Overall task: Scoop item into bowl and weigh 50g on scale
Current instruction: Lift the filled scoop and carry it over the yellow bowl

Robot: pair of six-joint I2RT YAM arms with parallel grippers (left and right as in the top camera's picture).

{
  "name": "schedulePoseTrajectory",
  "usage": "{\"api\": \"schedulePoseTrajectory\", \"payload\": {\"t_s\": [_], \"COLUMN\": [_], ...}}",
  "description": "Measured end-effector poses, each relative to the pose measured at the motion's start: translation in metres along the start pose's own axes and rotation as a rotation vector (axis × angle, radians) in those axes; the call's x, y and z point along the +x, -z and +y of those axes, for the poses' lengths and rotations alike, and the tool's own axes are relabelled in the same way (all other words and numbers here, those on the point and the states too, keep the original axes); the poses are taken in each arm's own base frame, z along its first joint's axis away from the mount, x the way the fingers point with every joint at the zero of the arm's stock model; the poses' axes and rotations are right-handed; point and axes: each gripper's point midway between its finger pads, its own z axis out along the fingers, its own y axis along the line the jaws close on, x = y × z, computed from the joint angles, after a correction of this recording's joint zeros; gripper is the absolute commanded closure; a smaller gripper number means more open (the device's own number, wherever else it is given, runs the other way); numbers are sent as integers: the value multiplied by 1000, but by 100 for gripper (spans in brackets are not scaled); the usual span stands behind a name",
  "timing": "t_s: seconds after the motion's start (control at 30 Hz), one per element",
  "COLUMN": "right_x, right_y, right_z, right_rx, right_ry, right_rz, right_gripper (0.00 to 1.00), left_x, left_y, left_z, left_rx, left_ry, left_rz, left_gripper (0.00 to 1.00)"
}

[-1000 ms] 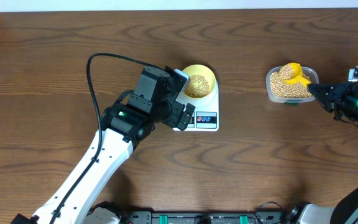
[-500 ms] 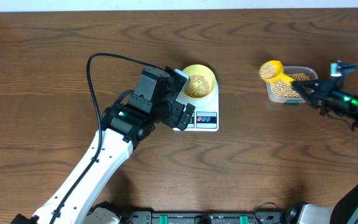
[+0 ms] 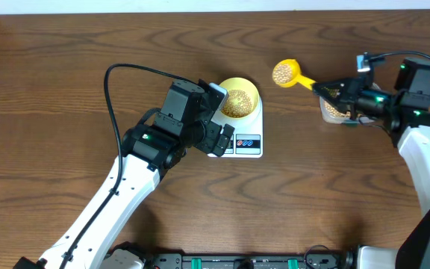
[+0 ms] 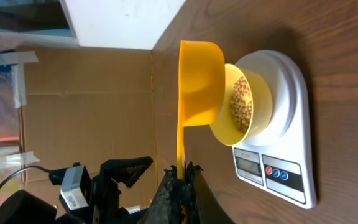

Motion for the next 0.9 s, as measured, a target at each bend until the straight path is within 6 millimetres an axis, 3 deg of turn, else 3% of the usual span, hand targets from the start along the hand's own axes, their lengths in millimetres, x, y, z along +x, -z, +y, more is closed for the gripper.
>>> {"api": "schedulePoseTrajectory", "payload": {"t_s": [0.37, 0.9], "right_x": [17, 39], "right_y": [-36, -82], "right_z": [18, 13], "right_rx": [4, 156], "right_ry": [80, 292], "right_rz": [40, 15], "right_gripper": [99, 99], "left_x": [0, 0], "left_y": [0, 0], "left_z": [0, 0], "left_rx": [0, 0], "left_ry": [0, 0], "left_rz": [0, 0], "left_gripper": [2, 2]}}
